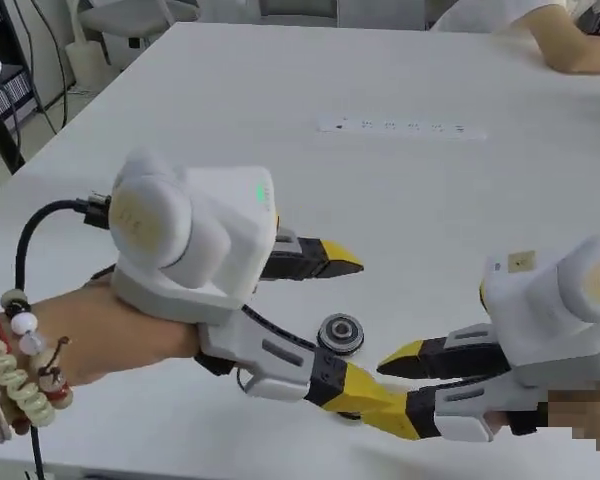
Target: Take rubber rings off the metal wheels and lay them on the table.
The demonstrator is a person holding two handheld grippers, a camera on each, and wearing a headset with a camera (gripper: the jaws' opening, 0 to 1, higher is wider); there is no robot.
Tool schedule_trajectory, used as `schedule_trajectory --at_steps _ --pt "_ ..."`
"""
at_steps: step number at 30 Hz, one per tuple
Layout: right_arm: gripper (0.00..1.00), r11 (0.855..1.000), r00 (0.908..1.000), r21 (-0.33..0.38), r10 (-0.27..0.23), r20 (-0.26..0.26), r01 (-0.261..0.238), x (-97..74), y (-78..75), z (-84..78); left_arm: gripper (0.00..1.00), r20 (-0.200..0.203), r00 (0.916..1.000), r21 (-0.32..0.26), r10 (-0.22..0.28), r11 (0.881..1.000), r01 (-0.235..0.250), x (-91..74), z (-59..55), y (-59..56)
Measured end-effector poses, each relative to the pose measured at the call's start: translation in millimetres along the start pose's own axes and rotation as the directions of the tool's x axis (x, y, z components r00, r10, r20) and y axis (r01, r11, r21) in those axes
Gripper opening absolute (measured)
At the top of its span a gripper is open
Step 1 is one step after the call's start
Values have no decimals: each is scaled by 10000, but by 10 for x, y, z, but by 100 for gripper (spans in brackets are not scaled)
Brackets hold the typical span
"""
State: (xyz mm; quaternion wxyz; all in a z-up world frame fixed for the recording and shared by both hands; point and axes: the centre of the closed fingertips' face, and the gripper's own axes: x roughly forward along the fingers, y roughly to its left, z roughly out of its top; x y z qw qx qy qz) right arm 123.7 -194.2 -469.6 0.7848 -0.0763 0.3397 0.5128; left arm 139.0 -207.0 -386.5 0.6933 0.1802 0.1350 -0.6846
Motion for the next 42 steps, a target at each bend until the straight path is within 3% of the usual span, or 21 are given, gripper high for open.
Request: schedule_trajectory --at_steps 3,4,5,7,14,19,24,34,42 --pt "29 10000 10000 -77 3 -99 -4 16 9 -23 55 -26 9997 -177 258 9995 -258 43 -97 61" --pt "29 9999 9999 -119 6 -151 -8 22 11 -33 53 158 9970 -347 758 9966 -752 47 -112 127" --pt "29 9999 9998 -133 26 -197 -29 30 17 -43 50 418 9949 -405 916 9951 -899 50 -103 143" --pt "29 9998 9997 -195 40 -231 -45 45 31 -53 47 499 9967 -746 636 9954 -598 60 -149 75" --pt "27 9984 9992 -557 -84 -401 61 68 30 -75 37 -387 9992 -370 75 9993 -90 134 -428 -79" --pt "24 9977 9988 -653 -194 -453 165 73 9 -86 35 -917 9958 -87 -13 10000 5 182 -586 -99" --pt "22 9968 9984 -751 -297 -481 260 83 -8 -89 30 -933 9956 -78 133 9999 -141 204 -602 -64" --pt "18 9946 9975 -972 -420 -570 363 99 -24 -104 17 -1292 9916 -12 -84 10000 83 232 -703 -118" --pt "13 9940 9970 -1006 -488 -606 425 83 -49 -113 10 -1199 9927 -483 -153 9988 96 229 -718 -126"
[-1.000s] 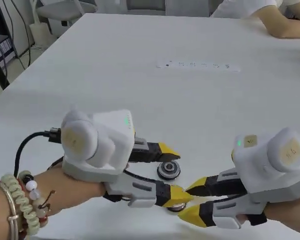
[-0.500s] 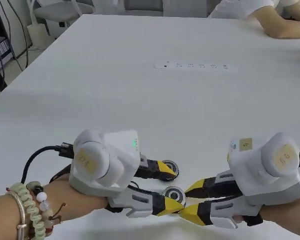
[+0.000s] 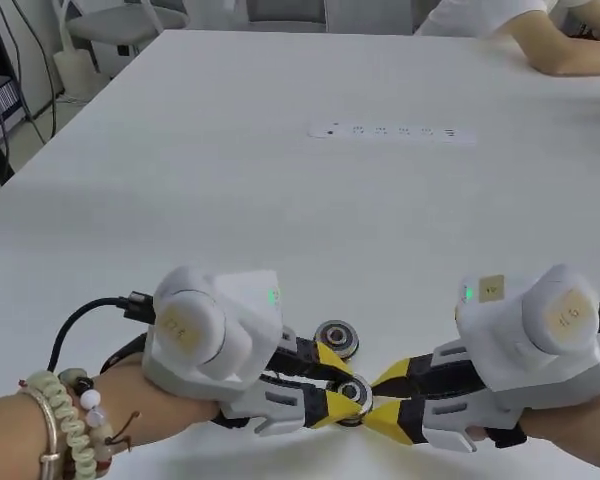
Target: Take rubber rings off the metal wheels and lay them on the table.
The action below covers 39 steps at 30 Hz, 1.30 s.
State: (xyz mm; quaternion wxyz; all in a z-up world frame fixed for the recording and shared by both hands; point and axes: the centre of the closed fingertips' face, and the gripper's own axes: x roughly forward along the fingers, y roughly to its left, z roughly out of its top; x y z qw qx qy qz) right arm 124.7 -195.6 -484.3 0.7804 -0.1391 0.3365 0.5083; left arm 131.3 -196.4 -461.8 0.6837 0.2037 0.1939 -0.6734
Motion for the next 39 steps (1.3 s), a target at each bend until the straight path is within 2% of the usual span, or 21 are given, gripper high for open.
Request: schedule_trajectory --at_steps 1,3,8,11,16,19,21,23,27,28,34,35,38,39 --pt "12 10000 10000 -7 15 -21 -15 1 2 -3 10 35 10000 -262 -18 9997 19 -5 -1 6" --pt "10 10000 10000 -21 33 -32 -34 1 3 -6 8 -66 10000 22 25 10000 -25 -13 -9 23" --pt "7 9999 9999 -142 61 -120 -63 -8 0 -16 8 -25 10000 -28 18 10000 -18 -15 -1 11" --pt "1 9995 9999 -307 -81 -145 76 -16 -27 -14 8 1 10000 -30 21 10000 -21 -16 0 12" --pt "0 9995 9997 -258 -182 -191 177 -18 -43 -7 8 12 10000 -29 34 10000 -34 -16 3 13" --pt "0 9990 9992 394 -215 -335 228 -26 -57 -13 8 7 10000 -2 39 10000 -39 -13 5 16" --pt "0 9933 9994 1144 -156 -299 189 -36 -55 -14 8 -15 10000 -43 55 10000 -55 -13 4 19" --pt "0 9779 9998 2091 13 -189 27 -65 -59 -12 8 -12 10000 -151 66 9999 -66 -12 4 20" --pt "0 9645 10000 2641 -1 81 -21 -123 -126 3 8 -28 10000 -46 50 10000 -50 -2 7 7" --pt "0 9540 9997 2998 -111 219 40 -132 -154 18 8 -46 10000 48 36 10000 -36 1 7 4" --pt "0 9424 9996 3343 60 288 -153 -151 -163 -20 7 -17 10000 13 14 10000 -14 26 18 -14" --pt "0 9344 9993 3553 133 359 -252 -152 -158 -11 7 -21 10000 21 25 10000 -25 26 18 -13" --pt "0 9304 9998 3661 111 189 -172 -144 -169 -20 7 -33 10000 102 46 9999 -46 34 20 -11" --pt "0 9330 9999 3597 131 82 -151 -142 -157 -19 7 -43 10000 125 50 9999 -50 37 21 -11"
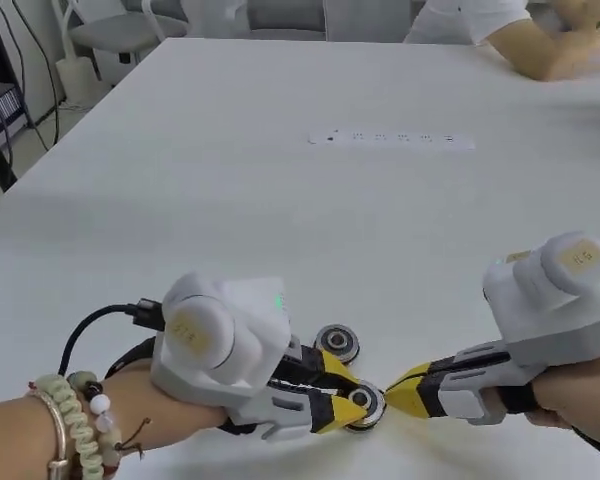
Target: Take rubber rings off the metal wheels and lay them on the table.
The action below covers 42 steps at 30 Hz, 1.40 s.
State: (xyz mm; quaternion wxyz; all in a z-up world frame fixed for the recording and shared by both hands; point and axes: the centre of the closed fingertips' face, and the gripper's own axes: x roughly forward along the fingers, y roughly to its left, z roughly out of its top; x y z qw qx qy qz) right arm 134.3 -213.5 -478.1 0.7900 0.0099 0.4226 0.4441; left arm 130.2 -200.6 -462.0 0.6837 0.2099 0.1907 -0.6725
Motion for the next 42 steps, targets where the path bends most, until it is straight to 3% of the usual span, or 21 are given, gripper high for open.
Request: schedule_trajectory --at_steps 2,3,5,7,9,12,15,19,22,25,27,42 --pt "0 9999 9999 114 -6 -142 8 -13 11 7 7 -47 10000 93 -7 10000 7 0 -2 -1" --pt "0 9989 9998 446 173 -121 -168 -28 41 13 7 -60 10000 122 -17 9999 18 0 -3 -2" --pt "0 9938 10000 1111 58 -31 -55 -33 11 20 7 -52 10000 132 -27 9999 27 2 -3 -5" --pt "0 9922 10000 1248 70 -20 -66 -34 2 19 7 -51 10000 133 -29 9999 30 3 -3 -6" --pt "0 9811 9999 1930 145 15 -145 -27 26 15 7 -54 10000 130 -24 9999 24 3 -3 -6" --pt "0 9776 9997 2093 185 187 -220 -40 16 10 7 -45 10000 119 -9 9999 9 3 -4 -6" --pt "0 9592 9993 2810 224 314 -303 -43 33 13 7 -19 10000 111 4 9999 -4 3 -3 -7" --pt "0 9590 9985 2799 340 423 -445 -39 67 10 7 9 10000 90 2 10000 -2 2 -4 -7" --pt "0 9428 9972 3271 471 574 -634 -32 74 6 7 52 10000 58 -11 10000 11 0 -4 -8" --pt "0 9071 9935 4077 757 856 -1042 -27 108 20 7 108 9999 74 -13 10000 12 -1 -5 -9" --pt "0 8956 9924 4303 803 929 -1127 -27 101 19 7 127 9999 122 -21 9999 20 0 -4 -9" --pt "0 8808 9899 4543 959 1043 -1332 -26 140 68 7 40 10000 242 43 9997 -44 0 -5 -11"
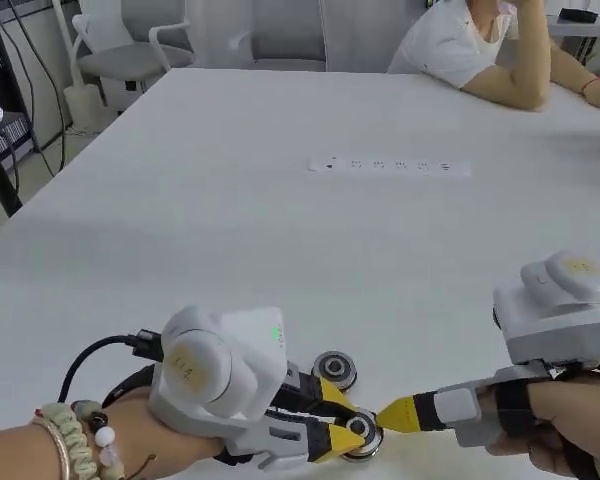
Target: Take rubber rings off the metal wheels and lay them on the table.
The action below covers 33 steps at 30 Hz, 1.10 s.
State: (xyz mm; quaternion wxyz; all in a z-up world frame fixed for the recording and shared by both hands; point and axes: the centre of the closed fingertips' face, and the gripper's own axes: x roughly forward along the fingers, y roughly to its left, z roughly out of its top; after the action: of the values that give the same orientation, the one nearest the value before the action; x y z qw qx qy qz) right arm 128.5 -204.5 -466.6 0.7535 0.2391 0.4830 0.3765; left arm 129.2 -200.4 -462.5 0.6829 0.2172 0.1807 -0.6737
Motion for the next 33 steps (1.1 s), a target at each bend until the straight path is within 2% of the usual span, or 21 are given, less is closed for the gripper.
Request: schedule_trajectory --at_steps 16,33 --pt "0 9998 9998 79 178 45 -178 -7 18 13 7 47 10000 3 -28 10000 28 -1 0 -2" --pt "0 9994 9999 -328 138 -9 -138 -11 23 22 7 129 9999 -83 -52 10000 54 0 2 -4"
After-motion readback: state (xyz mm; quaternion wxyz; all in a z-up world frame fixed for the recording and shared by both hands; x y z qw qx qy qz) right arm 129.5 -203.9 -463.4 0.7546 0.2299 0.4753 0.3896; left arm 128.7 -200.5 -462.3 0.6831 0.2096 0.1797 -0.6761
